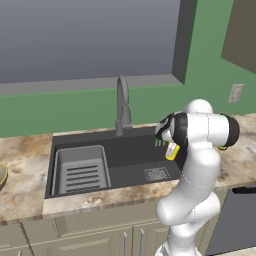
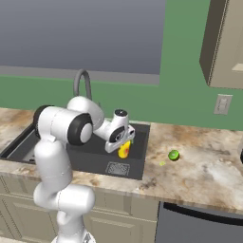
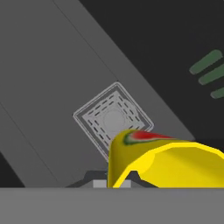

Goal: Remove the kiwi and lemon wedge from the sink. Then move the bowl and cup from the counter to the sink for washing.

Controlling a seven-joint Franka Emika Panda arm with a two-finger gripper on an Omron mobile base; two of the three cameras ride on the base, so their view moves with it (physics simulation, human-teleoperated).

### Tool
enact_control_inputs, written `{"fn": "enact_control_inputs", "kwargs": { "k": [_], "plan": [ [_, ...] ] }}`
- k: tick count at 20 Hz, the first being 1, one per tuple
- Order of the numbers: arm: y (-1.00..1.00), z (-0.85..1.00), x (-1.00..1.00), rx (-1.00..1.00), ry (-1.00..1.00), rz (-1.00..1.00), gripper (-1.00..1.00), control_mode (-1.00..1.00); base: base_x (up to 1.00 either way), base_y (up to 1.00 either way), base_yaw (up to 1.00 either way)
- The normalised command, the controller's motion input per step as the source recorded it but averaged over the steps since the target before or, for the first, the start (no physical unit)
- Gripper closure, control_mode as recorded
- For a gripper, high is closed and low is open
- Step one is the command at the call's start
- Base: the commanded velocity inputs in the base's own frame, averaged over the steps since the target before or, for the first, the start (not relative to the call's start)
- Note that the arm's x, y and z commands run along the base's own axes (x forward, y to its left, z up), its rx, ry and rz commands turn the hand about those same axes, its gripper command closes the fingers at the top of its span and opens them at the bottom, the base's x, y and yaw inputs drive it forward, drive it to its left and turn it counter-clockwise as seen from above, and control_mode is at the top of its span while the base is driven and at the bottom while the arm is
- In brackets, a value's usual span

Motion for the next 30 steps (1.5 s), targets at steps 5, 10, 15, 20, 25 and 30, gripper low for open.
{"fn": "enact_control_inputs", "kwargs": {
  "k": [5, 10, 15, 20, 25, 30],
  "plan": [
    [-0.07, -0.26, 0.14, -0.05, 0.0, -0.02, 1.0, -1.0, 0.0, 0.0, 0.0],
    [-0.05, -0.28, 0.18, -0.04, 0.0, -0.03, 1.0, -1.0, 0.0, 0.0, 0.0],
    [-0.07, -0.32, 0.2, -0.03, 0.0, -0.01, 1.0, -1.0, 0.0, 0.0, 0.0],
    [-0.07, -0.32, 0.23, -0.02, 0.0, -0.02, 1.0, -1.0, 0.0, 0.0, 0.0],
    [-0.09, -0.28, 0.23, 0.0, 0.0, -0.01, 1.0, -1.0, 0.0, 0.0, 0.0],
    [-0.11, -0.25, 0.25, 0.0, 0.0, -0.02, 1.0, -1.0, 0.0, 0.0, 0.0]
  ]
}}
